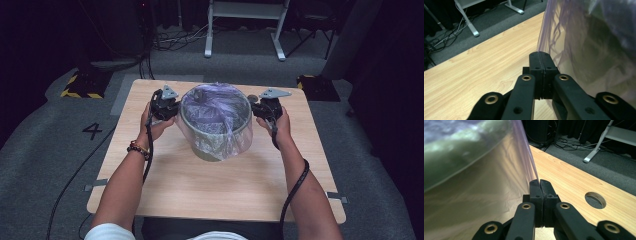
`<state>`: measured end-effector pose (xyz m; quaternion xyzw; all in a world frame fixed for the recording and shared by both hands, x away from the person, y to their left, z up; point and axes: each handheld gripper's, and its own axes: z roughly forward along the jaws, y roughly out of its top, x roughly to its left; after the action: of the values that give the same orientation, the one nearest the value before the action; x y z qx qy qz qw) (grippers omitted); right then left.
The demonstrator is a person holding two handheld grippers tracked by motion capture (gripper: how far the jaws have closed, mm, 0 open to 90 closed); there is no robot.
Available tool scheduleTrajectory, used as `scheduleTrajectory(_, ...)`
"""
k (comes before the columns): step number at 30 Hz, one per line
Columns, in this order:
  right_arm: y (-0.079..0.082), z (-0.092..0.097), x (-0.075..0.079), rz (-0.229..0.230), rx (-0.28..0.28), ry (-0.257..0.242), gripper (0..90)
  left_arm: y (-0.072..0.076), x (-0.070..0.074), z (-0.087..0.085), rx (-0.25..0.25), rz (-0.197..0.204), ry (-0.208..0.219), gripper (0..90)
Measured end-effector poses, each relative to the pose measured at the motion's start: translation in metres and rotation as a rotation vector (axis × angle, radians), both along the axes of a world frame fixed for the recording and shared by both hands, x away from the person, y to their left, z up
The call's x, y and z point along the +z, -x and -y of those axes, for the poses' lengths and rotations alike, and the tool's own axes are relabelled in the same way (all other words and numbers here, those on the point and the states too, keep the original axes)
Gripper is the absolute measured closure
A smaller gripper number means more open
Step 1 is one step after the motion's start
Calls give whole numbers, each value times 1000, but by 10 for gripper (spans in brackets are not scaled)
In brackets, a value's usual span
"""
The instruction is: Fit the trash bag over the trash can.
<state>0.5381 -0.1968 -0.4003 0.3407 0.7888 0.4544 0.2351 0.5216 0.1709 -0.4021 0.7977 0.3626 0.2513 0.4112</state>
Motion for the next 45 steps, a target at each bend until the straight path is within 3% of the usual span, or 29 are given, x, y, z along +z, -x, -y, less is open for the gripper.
scheduleTrajectory(2, 3, 2, -1, 9, -8, 8, 850, 2, -1, -4, 38, 3, 3, 610)
scheduleTrajectory(4, 8, 5, 0, 32, -7, 19, 823, 10, 1, -16, 49, 16, 67, 472)
scheduleTrajectory(7, 18, 16, 7, 68, -21, 23, 739, 25, 5, -31, 62, 41, 93, 283)
scheduleTrajectory(10, 31, 26, 15, 110, -26, 42, 642, 43, 7, -44, 48, 79, 88, 249)
scheduleTrajectory(15, 55, 40, 23, 148, 15, 28, 531, 65, 8, -57, 3, 81, 115, 211)
scheduleTrajectory(18, 70, 43, 26, 161, 65, 16, 468, 75, 10, -60, -6, 98, 141, 246)
scheduleTrajectory(24, 109, 40, 30, 221, 217, 27, 329, 92, 16, -57, -89, 105, 182, 286)
scheduleTrajectory(26, 120, 36, 28, 227, 260, 40, 283, 95, 17, -53, -117, 103, 161, 312)
scheduleTrajectory(29, 131, 27, 23, 246, 303, 78, 241, 94, 13, -43, -138, 77, 88, 316)
scheduleTrajectory(31, 136, 19, 17, 275, 295, 107, 243, 92, 11, -39, -138, 69, 82, 317)
scheduleTrajectory(33, 140, 11, 10, 282, 311, 105, 227, 91, 9, -36, -141, 72, 81, 338)
scheduleTrajectory(35, 144, 1, 2, 317, 293, 155, 234, 90, 8, -33, -149, 70, 81, 350)
scheduleTrajectory(37, 144, -5, -3, 337, 268, 148, 284, 87, 6, -30, -154, 59, 74, 396)
scheduleTrajectory(39, 142, -7, -6, 360, 222, 113, 414, 85, 4, -27, -162, 46, 67, 423)
scheduleTrajectory(42, 142, -9, -6, 383, 224, 101, 642, 84, 2, -22, -171, 51, 43, 476)
scheduleTrajectory(45, 141, -8, -6, 386, 225, 99, 834, 82, 0, -18, -182, 57, 22, 591)
